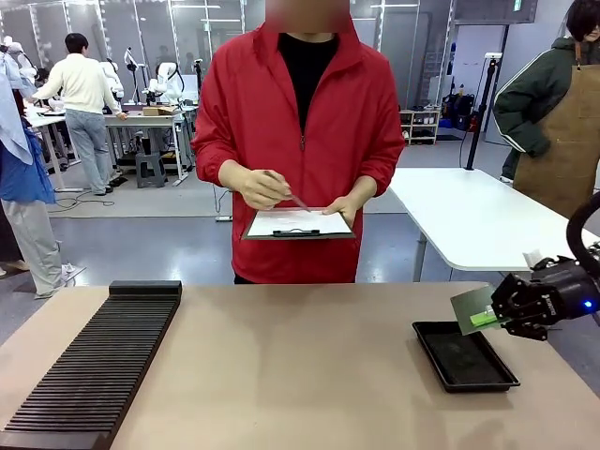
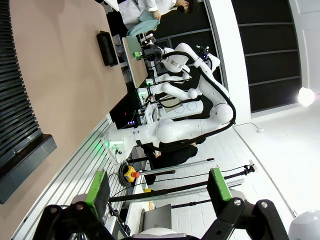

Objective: Inspect the PCB.
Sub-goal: Place the Blank PCB in the ESD tray.

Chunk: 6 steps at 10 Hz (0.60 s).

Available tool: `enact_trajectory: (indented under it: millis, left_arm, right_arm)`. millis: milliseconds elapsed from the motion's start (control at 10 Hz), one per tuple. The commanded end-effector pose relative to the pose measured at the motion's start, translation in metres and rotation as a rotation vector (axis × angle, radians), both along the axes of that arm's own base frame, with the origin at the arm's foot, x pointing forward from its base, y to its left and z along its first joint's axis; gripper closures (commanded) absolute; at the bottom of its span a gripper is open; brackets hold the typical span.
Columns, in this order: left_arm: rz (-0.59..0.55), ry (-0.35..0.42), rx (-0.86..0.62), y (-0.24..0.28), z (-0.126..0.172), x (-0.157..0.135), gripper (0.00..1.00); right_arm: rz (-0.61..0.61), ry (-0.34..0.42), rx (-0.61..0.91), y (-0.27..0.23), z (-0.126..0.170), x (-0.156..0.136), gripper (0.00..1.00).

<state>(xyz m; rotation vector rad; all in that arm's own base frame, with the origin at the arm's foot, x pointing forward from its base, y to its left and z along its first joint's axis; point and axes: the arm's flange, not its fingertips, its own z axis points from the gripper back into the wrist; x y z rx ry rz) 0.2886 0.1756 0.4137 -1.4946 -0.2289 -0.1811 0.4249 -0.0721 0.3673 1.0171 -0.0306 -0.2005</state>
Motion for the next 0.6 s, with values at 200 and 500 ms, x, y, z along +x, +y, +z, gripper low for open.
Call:
enact_trajectory:
  millis: [200, 500]
  left_arm:
    - [-0.003, -0.009, 0.007, 0.000, 0.003, -0.001, 0.00]
    - [-0.003, -0.009, 0.007, 0.000, 0.003, -0.001, 0.00]
  right_arm:
    - [0.063, 0.002, -0.176, 0.018, -0.015, 0.013, 0.97]
    - [0.083, 0.019, -0.273, 0.032, -0.037, 0.025, 0.97]
